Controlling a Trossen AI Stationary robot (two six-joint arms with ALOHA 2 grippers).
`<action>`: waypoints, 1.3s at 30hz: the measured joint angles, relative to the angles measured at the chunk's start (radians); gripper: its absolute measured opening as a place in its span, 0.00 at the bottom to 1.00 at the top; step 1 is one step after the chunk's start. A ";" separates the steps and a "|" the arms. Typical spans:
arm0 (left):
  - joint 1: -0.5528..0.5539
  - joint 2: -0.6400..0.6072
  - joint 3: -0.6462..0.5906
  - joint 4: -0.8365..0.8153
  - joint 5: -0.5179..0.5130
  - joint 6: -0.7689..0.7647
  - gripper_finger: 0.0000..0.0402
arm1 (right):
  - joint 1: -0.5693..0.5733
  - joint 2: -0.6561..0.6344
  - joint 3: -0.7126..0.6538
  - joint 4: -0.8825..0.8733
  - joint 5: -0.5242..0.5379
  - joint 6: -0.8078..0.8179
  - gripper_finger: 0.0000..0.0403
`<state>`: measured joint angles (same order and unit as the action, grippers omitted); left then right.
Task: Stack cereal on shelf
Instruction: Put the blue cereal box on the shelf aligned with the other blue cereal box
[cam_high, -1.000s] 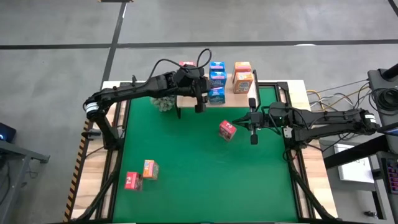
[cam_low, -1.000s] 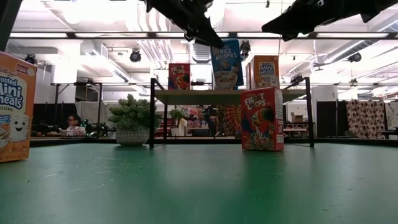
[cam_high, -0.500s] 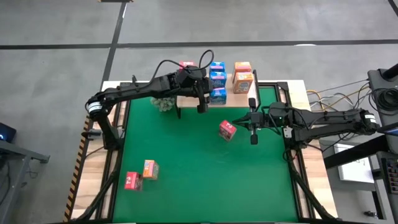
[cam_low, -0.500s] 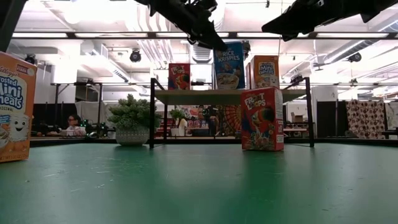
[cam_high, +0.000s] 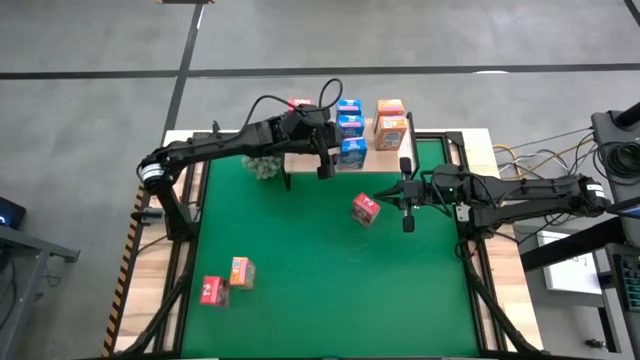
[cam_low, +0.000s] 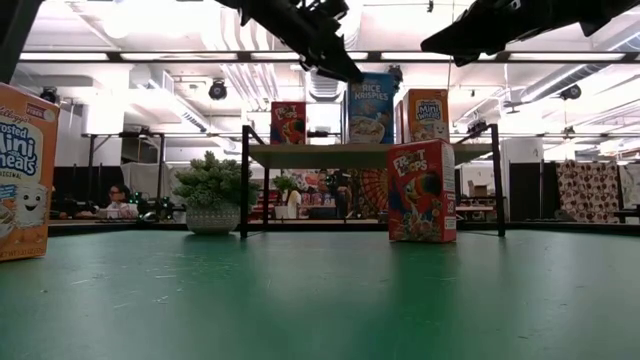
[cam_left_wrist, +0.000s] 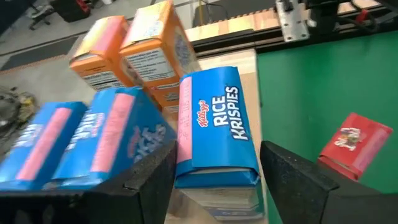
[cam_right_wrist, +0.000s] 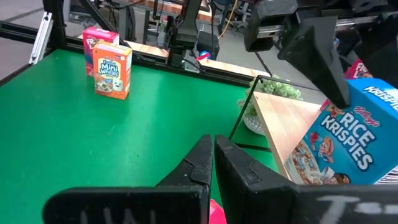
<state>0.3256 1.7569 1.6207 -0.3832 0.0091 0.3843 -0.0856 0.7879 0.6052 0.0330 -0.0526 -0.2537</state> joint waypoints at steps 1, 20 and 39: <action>0.000 -0.004 0.000 0.000 -0.016 0.001 0.54 | 0.000 0.000 0.000 0.000 0.000 0.000 0.02; -0.039 -0.097 0.073 -0.312 -0.041 -0.030 0.54 | 0.000 0.000 -0.020 -0.006 0.001 0.086 0.02; -0.137 -0.391 -0.582 0.470 -0.132 -0.114 0.48 | -0.004 0.002 -0.045 0.012 0.240 0.166 0.02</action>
<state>0.1883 1.3663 1.0391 0.0871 -0.1230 0.2699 -0.0891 0.7899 0.5598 0.0451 0.1877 -0.0880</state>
